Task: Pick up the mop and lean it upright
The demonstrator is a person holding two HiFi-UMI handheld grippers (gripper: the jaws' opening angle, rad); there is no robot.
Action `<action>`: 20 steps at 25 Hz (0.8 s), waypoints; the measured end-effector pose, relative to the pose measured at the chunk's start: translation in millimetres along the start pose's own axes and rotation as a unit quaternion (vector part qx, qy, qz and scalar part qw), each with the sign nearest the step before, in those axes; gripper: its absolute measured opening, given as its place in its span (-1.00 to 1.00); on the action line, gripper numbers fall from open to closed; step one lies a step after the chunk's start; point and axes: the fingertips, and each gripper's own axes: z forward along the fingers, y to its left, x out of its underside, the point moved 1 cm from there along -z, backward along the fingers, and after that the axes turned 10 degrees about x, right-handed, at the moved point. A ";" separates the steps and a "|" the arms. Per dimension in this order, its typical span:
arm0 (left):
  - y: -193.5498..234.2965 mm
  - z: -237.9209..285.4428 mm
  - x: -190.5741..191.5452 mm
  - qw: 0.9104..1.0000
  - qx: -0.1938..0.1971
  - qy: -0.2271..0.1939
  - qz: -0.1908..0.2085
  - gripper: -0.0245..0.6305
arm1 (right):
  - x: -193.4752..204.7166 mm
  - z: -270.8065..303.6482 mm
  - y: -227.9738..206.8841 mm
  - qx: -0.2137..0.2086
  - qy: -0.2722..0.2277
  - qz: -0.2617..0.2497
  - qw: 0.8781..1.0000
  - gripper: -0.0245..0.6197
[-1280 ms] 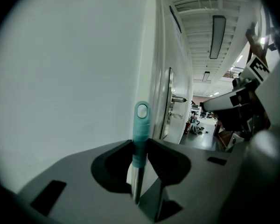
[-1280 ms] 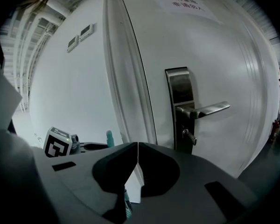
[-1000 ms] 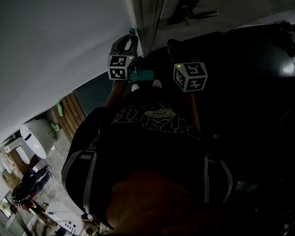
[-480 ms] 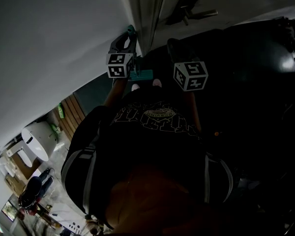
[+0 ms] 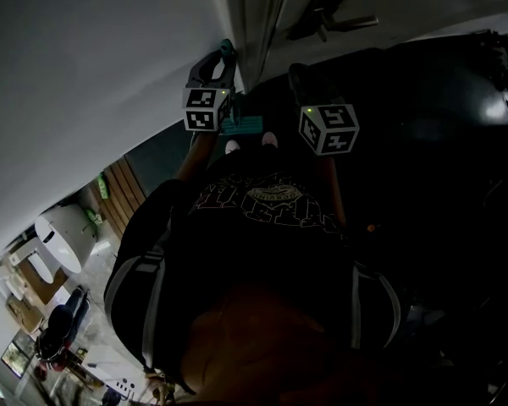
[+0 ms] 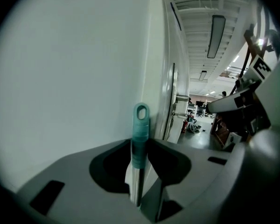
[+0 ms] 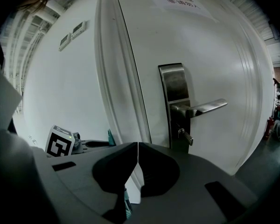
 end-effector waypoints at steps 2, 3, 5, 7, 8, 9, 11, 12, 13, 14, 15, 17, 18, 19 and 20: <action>-1.4 -2.8 -1.3 1.000 -0.001 -0.002 0.003 -0.47 | -1.5 -0.4 1.0 -0.001 -0.002 0.001 1.000 -0.86; -2.1 -4.4 -1.2 1.000 -0.002 -0.003 0.002 -0.47 | -1.9 -0.4 1.5 -0.002 -0.002 0.000 1.000 -0.86; -2.5 -8.4 -0.1 1.000 -0.006 -0.006 -0.002 -0.47 | -2.0 0.2 2.8 -0.004 -0.003 -0.001 1.000 -0.86; -2.8 -13.6 0.8 1.000 -0.011 -0.009 -0.005 -0.47 | -1.8 0.6 4.4 -0.008 -0.003 -0.002 1.000 -0.86; -3.3 -16.5 0.2 1.000 -0.013 -0.011 -0.005 -0.47 | -1.8 0.6 5.5 -0.009 -0.003 -0.002 1.000 -0.86; -3.7 -19.3 -0.7 1.000 -0.014 -0.013 -0.005 -0.47 | -1.9 0.6 6.8 -0.011 -0.003 -0.002 1.000 -0.86; -4.6 -23.5 -2.5 1.000 -0.017 -0.016 -0.002 -0.48 | -2.1 1.1 9.2 -0.016 -0.004 -0.003 1.000 -0.86; -5.0 -25.2 -3.3 1.000 -0.019 -0.017 0.000 -0.48 | -1.9 1.6 10.4 -0.018 -0.004 -0.004 1.000 -0.86; -5.6 -26.7 -4.2 1.000 -0.020 -0.018 0.001 -0.48 | -1.3 2.2 11.6 -0.021 -0.004 -0.004 1.000 -0.86; -6.6 -28.4 -5.0 1.000 -0.021 -0.020 0.002 -0.48 | -0.5 2.4 12.7 -0.023 -0.004 -0.004 1.000 -0.86; -7.9 -30.3 -6.2 1.000 -0.022 -0.021 0.002 -0.48 | 0.0 2.3 14.0 -0.025 -0.004 -0.005 1.000 -0.86; -11.2 -35.2 -10.2 0.999 -0.022 -0.026 0.004 -0.53 | -0.2 1.5 17.4 -0.031 -0.005 -0.007 0.999 -0.86; -13.4 -38.2 -12.9 0.999 -0.022 -0.028 0.005 -0.57 | -0.7 0.9 19.3 -0.034 -0.006 -0.008 0.999 -0.86; -15.7 -41.2 -15.7 0.999 -0.022 -0.031 0.006 -0.58 | -1.2 0.3 21.3 -0.037 -0.006 -0.008 0.999 -0.86; -18.0 -44.3 -18.3 0.999 -0.023 -0.034 0.006 -0.59 | -1.6 -0.1 23.3 -0.040 -0.007 -0.009 0.999 -0.86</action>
